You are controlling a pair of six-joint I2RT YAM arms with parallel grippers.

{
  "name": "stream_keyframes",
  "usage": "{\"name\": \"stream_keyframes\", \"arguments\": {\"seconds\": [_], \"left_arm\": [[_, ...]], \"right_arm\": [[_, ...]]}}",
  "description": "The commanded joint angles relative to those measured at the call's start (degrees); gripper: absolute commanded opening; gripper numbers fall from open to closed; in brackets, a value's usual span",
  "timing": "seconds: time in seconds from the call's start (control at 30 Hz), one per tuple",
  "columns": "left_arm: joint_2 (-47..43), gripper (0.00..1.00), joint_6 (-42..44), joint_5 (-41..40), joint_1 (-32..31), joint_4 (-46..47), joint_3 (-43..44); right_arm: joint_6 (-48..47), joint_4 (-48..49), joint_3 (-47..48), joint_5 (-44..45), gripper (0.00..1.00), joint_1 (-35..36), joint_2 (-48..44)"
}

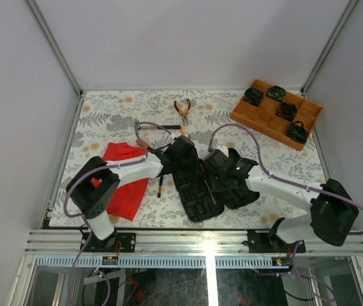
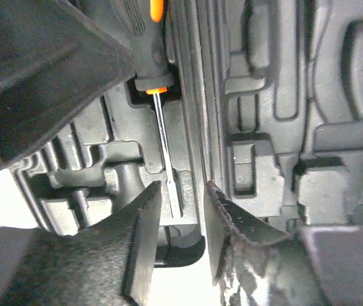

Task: Sort the tools into containers
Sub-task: Place the screwdriver in the storage box.

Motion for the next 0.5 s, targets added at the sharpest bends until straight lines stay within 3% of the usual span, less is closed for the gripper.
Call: {"name": "stream_keyframes", "arguments": {"seconds": [0.0, 0.23, 0.47], "left_arm": [[-5.9, 0.48, 4.79, -1.37, -0.1, -6.51, 4.48], [-15.24, 0.52, 6.6, -6.78, 2.43, -12.62, 2.98], [-28.85, 0.56, 9.12, -9.23, 9.22, -19.79, -2.99]], "right_arm": [[-4.01, 0.26, 1.71, 4.99, 0.43, -0.75, -7.95], [-5.91, 0.36, 0.79, 10.1, 0.54, -1.39, -12.54], [-11.0, 2.91, 2.32, 3.03, 0.59, -6.62, -6.56]]}}
